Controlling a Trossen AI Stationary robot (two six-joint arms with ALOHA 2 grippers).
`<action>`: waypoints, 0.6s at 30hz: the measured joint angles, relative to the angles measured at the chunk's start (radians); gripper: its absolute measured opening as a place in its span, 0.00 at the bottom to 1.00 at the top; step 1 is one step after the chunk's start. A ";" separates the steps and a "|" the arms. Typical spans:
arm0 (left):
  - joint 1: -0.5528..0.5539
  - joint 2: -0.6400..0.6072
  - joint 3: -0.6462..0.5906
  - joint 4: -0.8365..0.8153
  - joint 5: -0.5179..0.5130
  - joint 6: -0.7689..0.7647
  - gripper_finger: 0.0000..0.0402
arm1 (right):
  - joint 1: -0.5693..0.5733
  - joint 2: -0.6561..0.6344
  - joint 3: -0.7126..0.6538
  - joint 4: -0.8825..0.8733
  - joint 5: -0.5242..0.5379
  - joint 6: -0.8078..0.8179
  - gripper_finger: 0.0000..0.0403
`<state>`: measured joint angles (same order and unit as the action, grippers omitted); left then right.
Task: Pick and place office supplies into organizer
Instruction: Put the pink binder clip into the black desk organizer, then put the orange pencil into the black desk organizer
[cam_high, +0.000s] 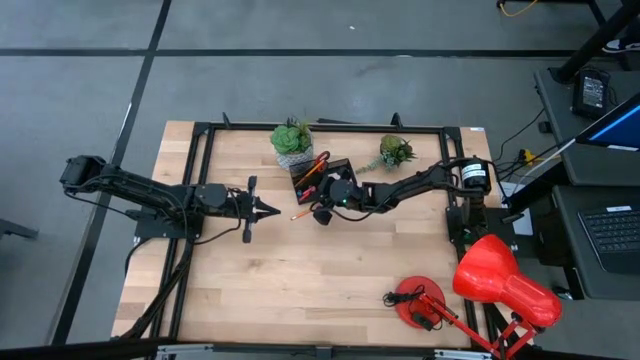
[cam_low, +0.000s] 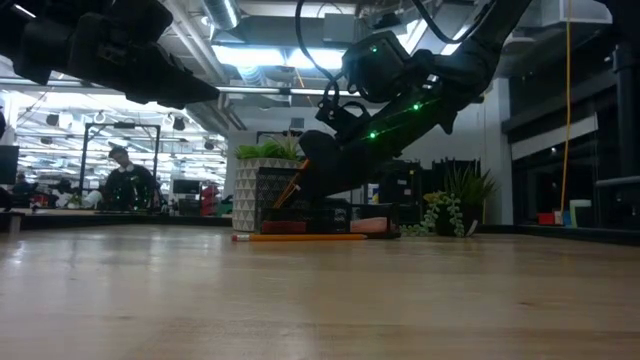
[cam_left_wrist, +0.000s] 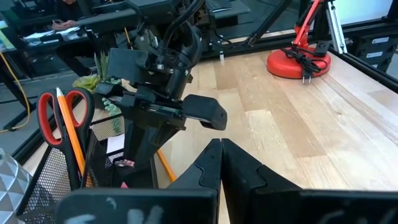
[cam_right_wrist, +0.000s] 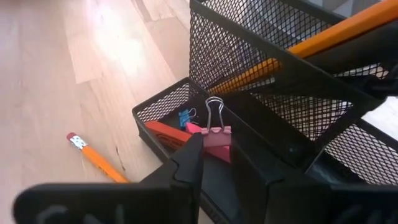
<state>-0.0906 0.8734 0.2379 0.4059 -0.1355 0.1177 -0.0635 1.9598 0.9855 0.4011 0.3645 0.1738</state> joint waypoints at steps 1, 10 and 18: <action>0.000 0.000 0.000 0.000 0.000 0.000 0.01 | 0.000 0.000 0.000 -0.001 0.000 0.000 0.20; 0.000 0.000 0.000 0.000 0.000 -0.003 0.01 | 0.000 0.000 0.000 0.030 0.011 0.001 0.35; 0.000 0.000 0.000 0.000 -0.002 -0.022 0.01 | 0.022 -0.120 0.000 -0.026 0.009 -0.034 0.37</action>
<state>-0.0908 0.8734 0.2375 0.4061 -0.1379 0.0954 -0.0416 1.8394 0.9855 0.3750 0.3737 0.1402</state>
